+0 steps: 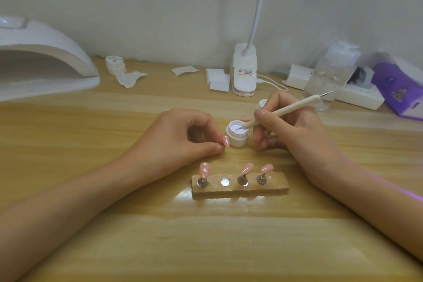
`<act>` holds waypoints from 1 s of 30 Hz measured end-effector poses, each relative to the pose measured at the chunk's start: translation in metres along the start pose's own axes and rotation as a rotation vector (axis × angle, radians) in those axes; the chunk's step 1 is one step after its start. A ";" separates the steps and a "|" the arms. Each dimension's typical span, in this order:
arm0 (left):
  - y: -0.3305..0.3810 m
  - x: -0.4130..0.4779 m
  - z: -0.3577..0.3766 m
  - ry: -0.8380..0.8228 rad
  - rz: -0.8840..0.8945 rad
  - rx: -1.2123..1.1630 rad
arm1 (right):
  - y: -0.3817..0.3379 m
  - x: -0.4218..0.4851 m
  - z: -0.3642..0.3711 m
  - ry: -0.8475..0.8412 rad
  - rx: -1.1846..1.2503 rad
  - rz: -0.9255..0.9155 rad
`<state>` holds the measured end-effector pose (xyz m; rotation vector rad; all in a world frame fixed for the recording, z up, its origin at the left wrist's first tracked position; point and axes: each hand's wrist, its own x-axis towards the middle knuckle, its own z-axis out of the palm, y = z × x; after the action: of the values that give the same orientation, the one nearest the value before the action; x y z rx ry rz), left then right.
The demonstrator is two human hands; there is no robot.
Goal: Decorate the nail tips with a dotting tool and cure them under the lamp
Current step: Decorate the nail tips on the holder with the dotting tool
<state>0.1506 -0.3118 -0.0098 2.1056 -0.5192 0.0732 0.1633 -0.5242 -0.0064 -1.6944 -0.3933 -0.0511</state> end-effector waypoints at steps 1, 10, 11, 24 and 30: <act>0.000 0.000 0.000 -0.001 0.001 -0.001 | 0.000 0.000 -0.001 0.015 0.007 -0.008; -0.001 0.000 0.001 0.018 -0.034 -0.009 | -0.004 -0.004 -0.003 0.136 0.113 -0.205; -0.001 0.000 0.000 0.019 -0.037 -0.013 | -0.005 -0.004 -0.003 0.137 0.119 -0.204; -0.001 0.000 0.000 0.013 -0.049 -0.036 | -0.003 -0.003 -0.006 0.067 0.219 -0.067; -0.002 0.000 0.000 0.002 -0.038 -0.034 | -0.007 -0.004 -0.005 0.071 0.241 -0.037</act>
<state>0.1513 -0.3108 -0.0111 2.0810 -0.4757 0.0444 0.1581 -0.5294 0.0001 -1.4438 -0.3626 -0.0870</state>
